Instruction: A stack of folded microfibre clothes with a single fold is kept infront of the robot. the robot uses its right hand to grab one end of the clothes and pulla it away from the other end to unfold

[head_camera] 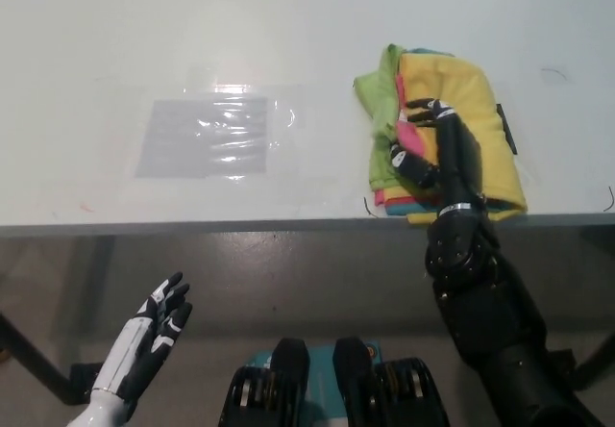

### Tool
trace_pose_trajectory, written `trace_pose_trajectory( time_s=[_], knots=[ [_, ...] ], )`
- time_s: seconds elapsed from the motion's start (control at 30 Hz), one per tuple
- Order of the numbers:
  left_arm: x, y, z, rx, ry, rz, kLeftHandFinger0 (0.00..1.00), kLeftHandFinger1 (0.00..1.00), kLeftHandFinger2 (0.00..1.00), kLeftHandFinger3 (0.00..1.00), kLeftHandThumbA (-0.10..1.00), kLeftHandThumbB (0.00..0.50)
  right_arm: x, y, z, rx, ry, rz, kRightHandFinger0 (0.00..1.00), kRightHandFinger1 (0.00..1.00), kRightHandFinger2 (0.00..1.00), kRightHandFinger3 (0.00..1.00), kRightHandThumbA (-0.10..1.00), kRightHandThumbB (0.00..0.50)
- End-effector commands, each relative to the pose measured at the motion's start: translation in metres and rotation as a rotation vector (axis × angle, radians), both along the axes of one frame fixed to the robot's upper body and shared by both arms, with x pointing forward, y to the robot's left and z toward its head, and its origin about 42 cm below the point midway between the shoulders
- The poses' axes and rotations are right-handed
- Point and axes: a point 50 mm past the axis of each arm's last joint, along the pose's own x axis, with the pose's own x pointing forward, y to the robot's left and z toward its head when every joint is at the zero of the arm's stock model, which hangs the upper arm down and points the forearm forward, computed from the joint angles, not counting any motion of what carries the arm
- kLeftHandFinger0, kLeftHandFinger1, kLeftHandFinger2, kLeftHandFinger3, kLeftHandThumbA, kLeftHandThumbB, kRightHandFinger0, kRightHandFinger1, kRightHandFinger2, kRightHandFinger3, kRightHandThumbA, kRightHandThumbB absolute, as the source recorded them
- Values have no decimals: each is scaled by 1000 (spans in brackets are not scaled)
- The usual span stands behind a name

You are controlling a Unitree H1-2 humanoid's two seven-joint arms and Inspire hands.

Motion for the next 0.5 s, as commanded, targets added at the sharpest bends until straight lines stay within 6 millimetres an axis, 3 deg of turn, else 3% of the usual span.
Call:
trace_pose_trajectory(
  time_s=[0.0,0.03,0.07,0.13,0.23,0.47],
  knots=[
    [6,4,16,33,-54,-21,1000,1000,1000,1000,868,170,5,7,26,140,-84,-3,0,192,511,259,731,2],
    [6,4,16,43,-57,-23,1000,1000,1000,1000,868,169,5,7,27,139,-92,0,0,200,528,269,739,2],
    [6,3,17,44,-57,-22,1000,1000,1000,1000,858,168,5,7,28,151,-92,3,33,284,624,328,748,12],
    [7,3,17,45,-56,-26,1000,1000,1000,1000,840,164,5,7,29,157,-89,9,68,361,682,367,753,15],
    [7,4,17,46,-53,-25,1000,1000,1000,1000,808,165,5,8,30,168,-84,17,94,419,720,418,758,33],
    [5,4,16,51,-49,-26,1000,1000,1000,1000,805,171,3,2,22,235,-104,28,162,530,783,479,703,11]
  ],
)
